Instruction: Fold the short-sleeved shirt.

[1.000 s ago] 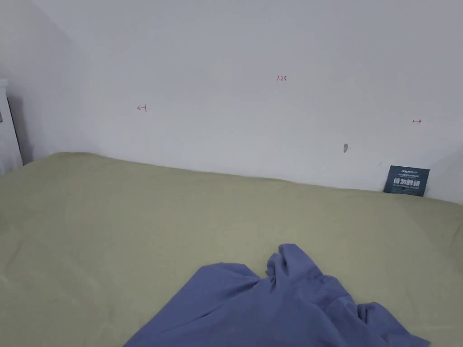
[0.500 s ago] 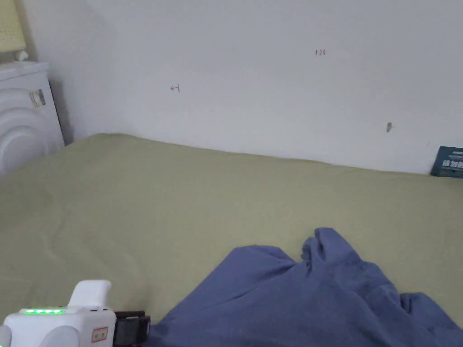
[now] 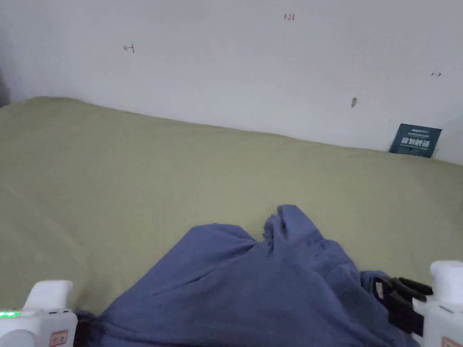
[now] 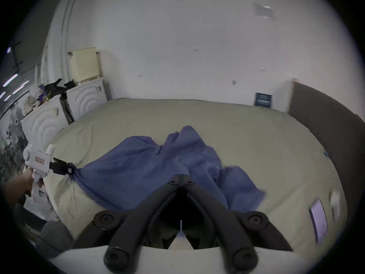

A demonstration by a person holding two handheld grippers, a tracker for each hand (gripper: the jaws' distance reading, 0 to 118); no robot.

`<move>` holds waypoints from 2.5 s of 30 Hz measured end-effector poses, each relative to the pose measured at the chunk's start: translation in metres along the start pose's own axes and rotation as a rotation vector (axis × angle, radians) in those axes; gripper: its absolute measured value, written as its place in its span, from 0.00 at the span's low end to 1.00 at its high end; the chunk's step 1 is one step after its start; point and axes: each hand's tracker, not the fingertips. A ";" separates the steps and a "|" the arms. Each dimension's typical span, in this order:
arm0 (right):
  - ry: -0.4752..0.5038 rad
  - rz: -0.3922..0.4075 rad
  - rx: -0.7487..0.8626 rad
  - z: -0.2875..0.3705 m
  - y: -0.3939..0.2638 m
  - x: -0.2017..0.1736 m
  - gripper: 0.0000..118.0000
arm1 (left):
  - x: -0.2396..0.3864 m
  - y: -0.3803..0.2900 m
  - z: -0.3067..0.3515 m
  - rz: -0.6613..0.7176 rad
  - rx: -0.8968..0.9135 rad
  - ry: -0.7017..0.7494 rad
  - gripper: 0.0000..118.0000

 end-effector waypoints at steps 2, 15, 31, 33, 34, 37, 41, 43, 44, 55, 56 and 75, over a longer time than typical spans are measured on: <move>0.071 0.053 -0.068 -0.048 0.035 0.018 0.53 | 0.002 0.002 -0.001 0.027 -0.014 -0.024 0.03; 0.084 0.433 -0.626 -0.325 0.100 0.064 0.73 | -0.011 0.003 -0.010 0.082 -0.026 -0.057 0.03; 0.225 0.191 -0.333 -0.277 0.104 0.056 0.00 | -0.029 0.007 -0.018 0.116 -0.009 -0.104 0.03; 0.185 0.153 -0.246 -0.245 0.120 0.056 0.00 | -0.031 0.011 -0.010 0.111 0.032 -0.104 0.03; 0.176 0.145 -0.195 -0.226 0.131 0.056 0.00 | -0.031 0.017 -0.001 0.095 0.086 -0.124 0.03; 0.163 0.180 -0.070 -0.172 0.158 0.055 0.00 | -0.027 0.040 0.027 0.083 0.171 -0.184 0.03; 0.086 0.179 0.069 -0.106 0.204 0.058 0.00 | -0.020 0.092 0.061 0.040 0.270 -0.198 0.03; 0.048 0.172 0.126 -0.080 0.231 0.064 0.00 | -0.016 0.127 0.080 -0.007 0.328 -0.191 0.03; 0.040 0.178 0.155 -0.065 0.243 0.066 0.00 | -0.011 0.143 0.091 -0.026 0.362 -0.188 0.03; -0.147 0.128 0.364 0.009 0.343 0.095 0.00 | 0.029 0.293 0.162 -0.164 0.526 -0.142 0.03; -0.140 0.128 0.365 0.011 0.351 0.098 0.00 | 0.027 0.308 0.159 -0.160 0.535 -0.146 0.03; -0.291 0.142 0.585 0.021 0.455 0.093 0.00 | 0.057 0.455 0.167 -0.241 0.704 0.053 0.03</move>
